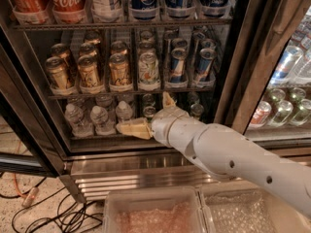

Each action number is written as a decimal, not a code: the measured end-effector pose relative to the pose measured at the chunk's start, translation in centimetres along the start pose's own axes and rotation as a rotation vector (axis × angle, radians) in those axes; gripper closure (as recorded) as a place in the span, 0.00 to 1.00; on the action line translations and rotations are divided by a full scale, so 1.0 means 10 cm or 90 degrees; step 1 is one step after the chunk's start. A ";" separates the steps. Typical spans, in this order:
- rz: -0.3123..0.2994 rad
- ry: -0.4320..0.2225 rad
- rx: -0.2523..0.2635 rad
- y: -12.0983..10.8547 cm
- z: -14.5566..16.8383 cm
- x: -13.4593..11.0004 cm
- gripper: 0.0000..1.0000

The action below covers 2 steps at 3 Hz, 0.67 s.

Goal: Pick 7up can from middle shelf of fridge

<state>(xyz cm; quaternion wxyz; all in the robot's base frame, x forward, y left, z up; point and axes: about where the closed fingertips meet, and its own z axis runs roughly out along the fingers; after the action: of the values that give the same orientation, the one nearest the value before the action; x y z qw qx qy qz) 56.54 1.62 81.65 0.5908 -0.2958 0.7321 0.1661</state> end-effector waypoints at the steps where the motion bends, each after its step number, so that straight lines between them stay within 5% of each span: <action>1: 0.020 -0.032 0.037 -0.06 0.07 -0.03 0.00; 2: 0.045 -0.059 0.058 -0.10 0.15 -0.03 0.00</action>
Offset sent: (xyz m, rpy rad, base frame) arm 0.0276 0.0017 -0.0028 0.1651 -0.0690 -0.1464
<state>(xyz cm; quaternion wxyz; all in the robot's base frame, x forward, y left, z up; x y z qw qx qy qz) 58.32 1.84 81.67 0.6307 -0.2341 0.7208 0.1668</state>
